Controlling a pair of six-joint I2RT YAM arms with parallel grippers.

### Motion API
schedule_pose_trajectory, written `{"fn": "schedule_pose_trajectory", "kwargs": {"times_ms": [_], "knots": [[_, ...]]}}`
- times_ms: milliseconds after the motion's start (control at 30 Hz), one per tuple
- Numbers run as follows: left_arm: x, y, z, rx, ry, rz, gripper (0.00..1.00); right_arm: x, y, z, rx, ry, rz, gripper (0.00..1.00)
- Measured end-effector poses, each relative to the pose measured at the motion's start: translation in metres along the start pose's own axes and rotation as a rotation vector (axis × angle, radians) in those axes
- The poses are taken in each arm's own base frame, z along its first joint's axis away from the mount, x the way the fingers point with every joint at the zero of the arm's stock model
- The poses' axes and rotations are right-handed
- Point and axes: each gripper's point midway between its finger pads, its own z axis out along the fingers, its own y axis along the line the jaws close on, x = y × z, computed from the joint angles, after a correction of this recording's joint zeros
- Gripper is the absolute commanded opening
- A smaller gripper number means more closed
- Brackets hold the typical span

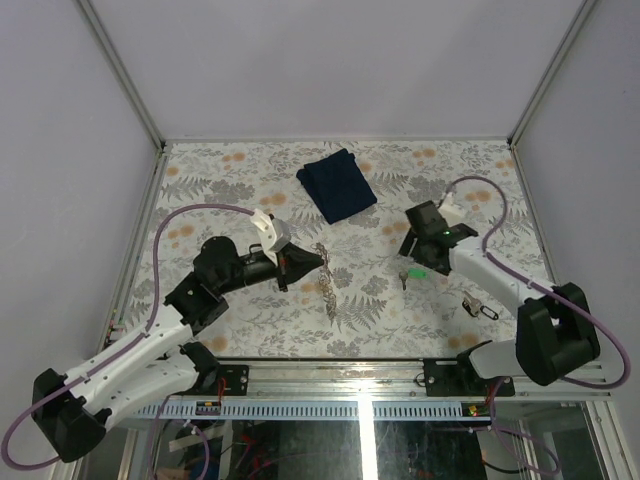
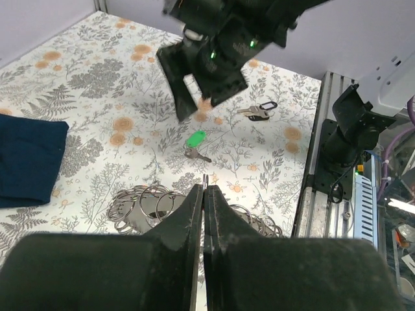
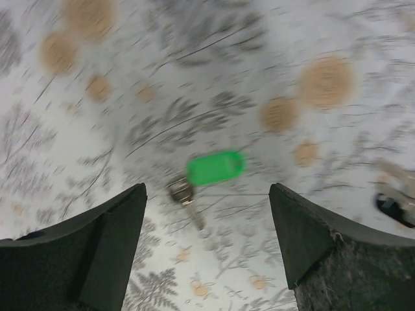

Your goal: Put the keys on the keyring

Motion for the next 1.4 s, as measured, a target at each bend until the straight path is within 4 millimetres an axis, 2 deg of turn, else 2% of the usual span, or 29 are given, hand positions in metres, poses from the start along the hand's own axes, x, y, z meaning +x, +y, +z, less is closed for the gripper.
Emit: {"fn": "schedule_pose_trajectory", "kwargs": {"times_ms": [67,133,233,433,600,733,833,1100,1400], "knots": [[0.004,0.001,0.002,0.0,0.011,-0.006,0.0,-0.012,-0.023,-0.004,0.063,-0.02,0.064,0.87],[0.009,0.002,0.005,0.003,0.028,-0.015,0.0,-0.027,-0.057,-0.005,0.155,-0.042,0.166,0.87],[0.019,0.004,0.011,0.015,0.062,-0.037,0.0,-0.032,-0.096,-0.013,0.254,-0.082,0.28,0.89],[0.027,0.006,0.024,0.043,0.109,-0.076,0.0,-0.015,-0.161,-0.031,0.4,-0.133,0.452,0.92],[0.024,0.004,0.036,0.078,0.128,-0.114,0.0,0.009,-0.205,-0.025,0.523,-0.085,0.57,0.92],[0.024,0.003,0.043,0.097,0.14,-0.137,0.0,0.039,-0.221,-0.014,0.562,0.002,0.63,0.9],[0.02,0.003,0.046,0.109,0.14,-0.146,0.0,0.049,-0.221,-0.006,0.553,0.047,0.648,0.87],[0.014,0.002,0.05,0.124,0.133,-0.148,0.0,0.046,-0.207,0.013,0.465,0.077,0.65,0.74],[0.015,0.002,0.051,0.124,0.137,-0.151,0.0,0.04,-0.202,0.022,0.443,0.088,0.618,0.47]]}}
